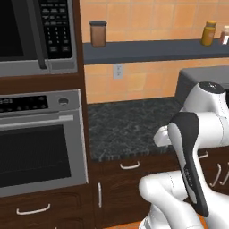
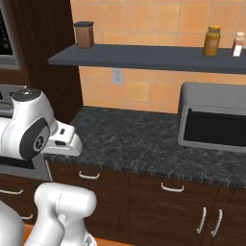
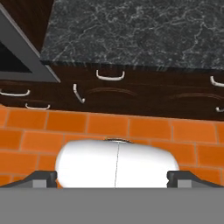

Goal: Take a straw from the drawer in front and place it inside the glass cup on the dining counter.

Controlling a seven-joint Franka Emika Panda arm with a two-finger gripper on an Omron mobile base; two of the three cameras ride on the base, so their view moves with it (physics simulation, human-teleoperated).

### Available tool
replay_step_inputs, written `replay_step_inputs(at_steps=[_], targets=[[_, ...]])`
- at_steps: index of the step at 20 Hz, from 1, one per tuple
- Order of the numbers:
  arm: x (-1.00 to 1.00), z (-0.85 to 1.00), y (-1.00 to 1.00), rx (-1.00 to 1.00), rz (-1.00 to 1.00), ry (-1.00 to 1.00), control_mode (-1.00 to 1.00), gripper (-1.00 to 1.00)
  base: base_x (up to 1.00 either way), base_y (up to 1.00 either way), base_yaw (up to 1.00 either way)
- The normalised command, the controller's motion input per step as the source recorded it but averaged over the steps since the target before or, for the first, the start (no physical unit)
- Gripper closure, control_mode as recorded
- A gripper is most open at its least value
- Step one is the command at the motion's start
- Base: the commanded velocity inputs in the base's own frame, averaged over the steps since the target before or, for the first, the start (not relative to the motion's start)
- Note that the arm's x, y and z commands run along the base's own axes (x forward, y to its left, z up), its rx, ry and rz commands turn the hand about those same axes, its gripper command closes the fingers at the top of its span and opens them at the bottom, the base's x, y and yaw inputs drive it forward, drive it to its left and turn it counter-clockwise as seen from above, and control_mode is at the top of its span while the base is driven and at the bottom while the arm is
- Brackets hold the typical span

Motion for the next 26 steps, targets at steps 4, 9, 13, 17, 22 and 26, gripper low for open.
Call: replay_step_inputs(at_steps=[4,9,13,17,22,26], targets=[[0.0,0.0,0.0,0.0,0.0,0.0,1.0,-1.0,-0.03,-0.62,0.0],[0.0,0.0,0.0,0.0,0.0,0.0,1.0,-1.0,0.0,-0.76,0.0],[0.0,0.0,0.0,0.0,0.0,0.0,1.0,-1.0,0.0,-0.58,0.06],[0.0,0.0,0.0,0.0,0.0,0.0,1.0,-1.0,0.0,-0.45,0.14],[0.0,-0.1,-0.01,0.0,0.1,0.0,-1.0,-1.0,0.0,-0.16,0.12],[0.0,-0.32,0.19,-0.03,0.32,0.0,-1.0,-1.0,0.0,0.0,0.0]])
